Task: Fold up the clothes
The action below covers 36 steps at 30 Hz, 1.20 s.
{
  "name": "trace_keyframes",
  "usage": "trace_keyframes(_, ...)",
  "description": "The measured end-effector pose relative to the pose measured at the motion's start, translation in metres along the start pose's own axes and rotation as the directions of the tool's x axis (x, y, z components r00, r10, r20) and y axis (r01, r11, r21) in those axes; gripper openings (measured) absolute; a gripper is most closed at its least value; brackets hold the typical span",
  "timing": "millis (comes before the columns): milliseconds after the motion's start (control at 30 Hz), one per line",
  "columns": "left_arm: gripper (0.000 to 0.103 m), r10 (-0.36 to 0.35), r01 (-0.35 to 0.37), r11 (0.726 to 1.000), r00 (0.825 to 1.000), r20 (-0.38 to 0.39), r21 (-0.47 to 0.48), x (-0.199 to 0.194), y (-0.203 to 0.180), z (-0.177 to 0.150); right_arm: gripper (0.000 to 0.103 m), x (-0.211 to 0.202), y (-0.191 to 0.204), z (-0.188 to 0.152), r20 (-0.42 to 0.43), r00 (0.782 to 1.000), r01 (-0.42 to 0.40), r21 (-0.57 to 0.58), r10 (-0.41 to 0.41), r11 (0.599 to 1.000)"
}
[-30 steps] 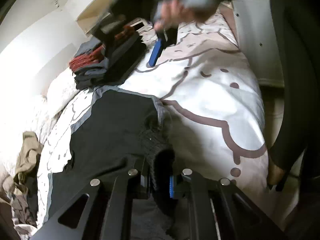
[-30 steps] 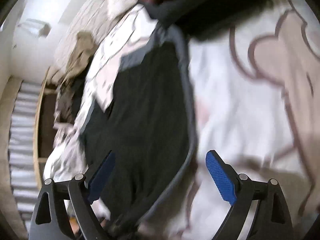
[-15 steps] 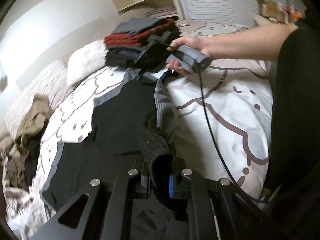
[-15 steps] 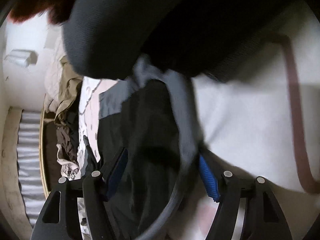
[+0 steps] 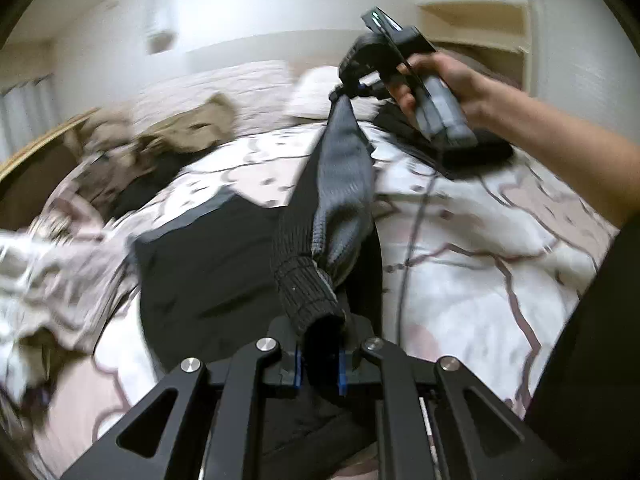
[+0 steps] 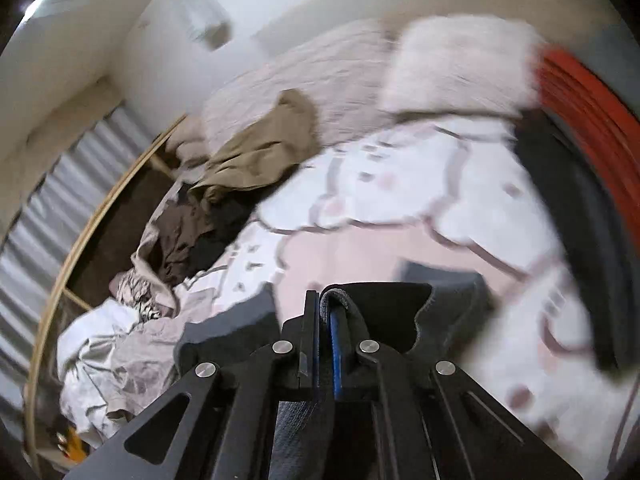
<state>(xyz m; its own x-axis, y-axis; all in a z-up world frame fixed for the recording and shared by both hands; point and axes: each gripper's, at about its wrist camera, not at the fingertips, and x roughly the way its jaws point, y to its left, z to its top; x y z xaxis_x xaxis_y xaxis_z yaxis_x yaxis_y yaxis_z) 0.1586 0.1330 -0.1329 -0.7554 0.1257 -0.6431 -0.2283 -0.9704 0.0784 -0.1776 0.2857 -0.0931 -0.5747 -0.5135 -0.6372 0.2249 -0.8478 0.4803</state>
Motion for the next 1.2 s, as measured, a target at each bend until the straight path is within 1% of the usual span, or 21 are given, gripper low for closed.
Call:
trace_keyframes(67, 0.012, 0.047, -0.047, 0.997, 0.999, 0.005, -0.054, -0.006, 0.011, -0.01, 0.006, 0.017, 0.037, 0.008, -0.028, 1.0, -0.006, -0.082, 0.003, 0.997)
trace_keyframes(133, 0.012, 0.077, -0.078, 0.993, 0.997, -0.015, -0.093, -0.01, 0.022, -0.021, 0.006, 0.039, 0.084, 0.006, -0.067, 0.998, -0.016, -0.198, 0.003, 0.98)
trace_keyframes(267, 0.012, 0.099, -0.118, 0.978, 0.988, -0.118, -0.17, -0.002, 0.045, -0.048, 0.006, 0.1, 0.171, -0.021, -0.152, 0.988, -0.05, -0.394, -0.011, 0.918)
trace_keyframes(300, 0.012, 0.092, -0.122, 0.972, 0.983, -0.157, -0.2, 0.004, 0.051, -0.056, 0.005, 0.119, 0.191, -0.033, -0.172, 0.985, -0.068, -0.429, -0.008, 0.901)
trace_keyframes(367, 0.012, 0.062, -0.12, 0.958, 0.973, -0.221, -0.259, 0.015, 0.063, -0.069, 0.003, 0.148, 0.216, -0.051, -0.215, 0.977, -0.105, -0.457, 0.005, 0.883)
trace_keyframes(400, 0.012, 0.046, -0.116, 0.951, 0.969, -0.241, -0.286, 0.018, 0.068, -0.074, 0.003, 0.166, 0.229, -0.064, -0.248, 0.969, -0.12, -0.469, 0.0, 0.875)
trace_keyframes(467, 0.012, 0.021, -0.107, 0.94, 0.966, -0.259, -0.323, 0.019, 0.072, -0.081, 0.003, 0.2, 0.246, -0.094, -0.312, 0.949, -0.13, -0.506, -0.041, 0.852)
trace_keyframes(533, 0.012, 0.011, -0.098, 0.94, 0.966, -0.259, -0.327, 0.017, 0.072, -0.084, 0.003, 0.224, 0.251, -0.119, -0.355, 0.932, -0.128, -0.521, -0.078, 0.844)
trace_keyframes(567, 0.012, 0.004, -0.094, 0.938, 0.965, -0.261, -0.333, 0.017, 0.073, -0.086, 0.003, 0.231, 0.25, -0.129, -0.373, 0.924, -0.126, -0.512, -0.088, 0.85)
trace_keyframes(600, 0.013, -0.003, -0.089, 0.937, 0.965, -0.263, -0.338, 0.018, 0.074, -0.089, 0.003, 0.235, 0.244, -0.132, -0.39, 0.917, -0.127, -0.487, -0.085, 0.864)
trace_keyframes(667, 0.014, -0.017, -0.081, 0.932, 0.964, -0.266, -0.353, 0.019, 0.077, -0.093, 0.003, 0.233, 0.23, -0.124, -0.387, 0.918, -0.109, -0.448, -0.083, 0.887)
trace_keyframes(733, 0.016, -0.029, -0.075, 0.925, 0.964, -0.266, -0.372, 0.019, 0.082, -0.095, 0.005, 0.226, 0.211, -0.106, -0.358, 0.928, -0.06, -0.412, -0.101, 0.909)
trace_keyframes(800, 0.016, -0.037, -0.07, 0.92, 0.964, -0.264, -0.385, 0.018, 0.085, -0.096, 0.024, 0.22, 0.19, -0.086, -0.339, 0.935, -0.012, -0.331, -0.107, 0.943)
trace_keyframes(833, 0.016, -0.04, -0.069, 0.919, 0.963, -0.266, -0.388, 0.019, 0.086, -0.095, 0.059, 0.218, 0.179, -0.076, -0.332, 0.937, 0.011, -0.278, -0.107, 0.96)
trace_keyframes(867, 0.016, -0.042, -0.069, 0.918, 0.963, -0.267, -0.391, 0.019, 0.086, -0.095, 0.086, 0.216, 0.169, -0.066, -0.323, 0.941, 0.032, -0.225, -0.106, 0.974)
trace_keyframes(933, 0.016, -0.043, -0.069, 0.917, 0.962, -0.268, -0.393, 0.02, 0.085, -0.095, 0.087, 0.213, 0.158, -0.056, -0.313, 0.945, 0.044, -0.159, -0.093, 0.986)
trace_keyframes(967, 0.016, -0.042, -0.069, 0.917, 0.962, -0.269, -0.392, 0.02, 0.085, -0.094, 0.085, 0.214, 0.156, -0.054, -0.317, 0.944, 0.042, -0.147, -0.087, 0.988)
trace_keyframes(1000, 0.016, -0.041, -0.07, 0.918, 0.962, -0.27, -0.391, 0.02, 0.085, -0.094, 0.082, 0.216, 0.16, -0.056, -0.327, 0.941, 0.036, -0.157, -0.086, 0.987)
trace_keyframes(1033, 0.016, -0.041, -0.071, 0.918, 0.962, -0.271, -0.39, 0.021, 0.085, -0.094, 0.072, 0.218, 0.163, -0.058, -0.338, 0.937, 0.03, -0.166, -0.085, 0.986)
trace_keyframes(1067, 0.016, -0.04, -0.072, 0.918, 0.961, -0.272, -0.389, 0.021, 0.085, -0.095, 0.065, 0.222, 0.168, -0.061, -0.349, 0.932, 0.028, -0.183, -0.091, 0.983)
trace_keyframes(1200, 0.016, -0.034, -0.077, 0.92, 0.961, -0.274, -0.384, 0.021, 0.084, -0.094, 0.064, 0.249, 0.196, -0.086, -0.4, 0.905, 0.029, -0.287, -0.147, 0.958)
